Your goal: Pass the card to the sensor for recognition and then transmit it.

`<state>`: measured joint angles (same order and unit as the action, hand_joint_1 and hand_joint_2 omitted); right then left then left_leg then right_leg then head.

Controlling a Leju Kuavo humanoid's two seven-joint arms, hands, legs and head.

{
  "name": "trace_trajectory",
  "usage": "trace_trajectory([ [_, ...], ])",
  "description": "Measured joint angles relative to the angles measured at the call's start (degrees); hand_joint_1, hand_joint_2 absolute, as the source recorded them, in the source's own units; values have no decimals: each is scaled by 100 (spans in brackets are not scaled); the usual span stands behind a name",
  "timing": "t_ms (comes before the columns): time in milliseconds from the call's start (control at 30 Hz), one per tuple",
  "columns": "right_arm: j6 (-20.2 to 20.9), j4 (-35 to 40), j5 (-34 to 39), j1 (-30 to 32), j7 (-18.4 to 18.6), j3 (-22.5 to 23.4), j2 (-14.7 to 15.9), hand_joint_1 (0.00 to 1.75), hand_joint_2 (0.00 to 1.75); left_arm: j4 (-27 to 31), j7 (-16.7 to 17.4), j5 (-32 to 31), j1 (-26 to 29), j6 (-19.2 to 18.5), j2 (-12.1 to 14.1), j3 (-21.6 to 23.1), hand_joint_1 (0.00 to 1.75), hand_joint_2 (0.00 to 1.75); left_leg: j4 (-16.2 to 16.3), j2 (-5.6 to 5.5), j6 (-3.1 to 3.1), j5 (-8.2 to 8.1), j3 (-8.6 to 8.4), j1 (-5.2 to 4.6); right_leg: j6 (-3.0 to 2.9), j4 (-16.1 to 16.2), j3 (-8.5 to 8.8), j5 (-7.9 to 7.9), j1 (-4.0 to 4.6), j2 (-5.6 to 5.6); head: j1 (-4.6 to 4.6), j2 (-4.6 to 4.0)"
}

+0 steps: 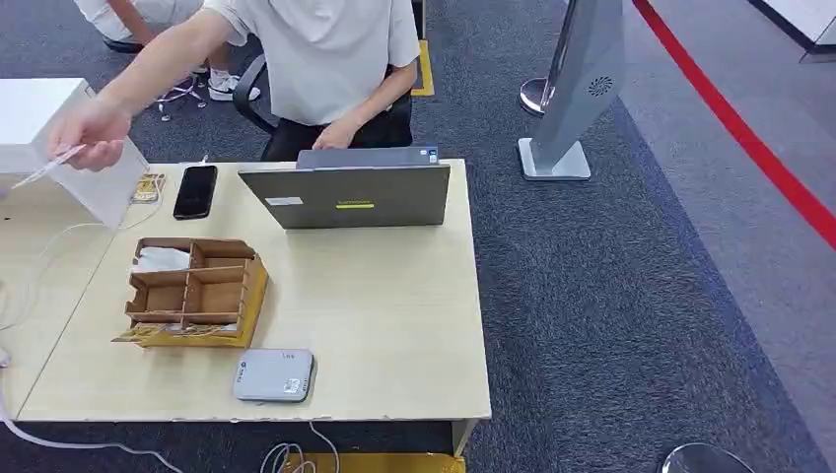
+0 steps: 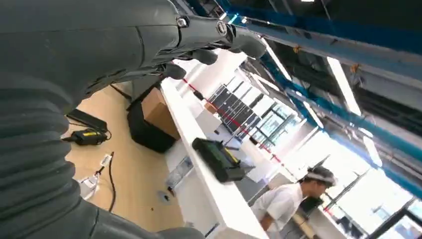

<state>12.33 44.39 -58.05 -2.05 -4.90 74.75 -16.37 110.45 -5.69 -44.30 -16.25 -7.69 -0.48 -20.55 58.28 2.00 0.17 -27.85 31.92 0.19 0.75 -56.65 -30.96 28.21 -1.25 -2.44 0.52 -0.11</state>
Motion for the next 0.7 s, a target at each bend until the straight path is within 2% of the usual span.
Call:
trace_trajectory([
  [700,-142,-529,-488,-105,-42,0,330,0,175,-1393,1446,-2849,-921,-2060,1285,1550,0,175,1,8,0,0,2,0,1,-2,-3,-2,0,9,0,0],
])
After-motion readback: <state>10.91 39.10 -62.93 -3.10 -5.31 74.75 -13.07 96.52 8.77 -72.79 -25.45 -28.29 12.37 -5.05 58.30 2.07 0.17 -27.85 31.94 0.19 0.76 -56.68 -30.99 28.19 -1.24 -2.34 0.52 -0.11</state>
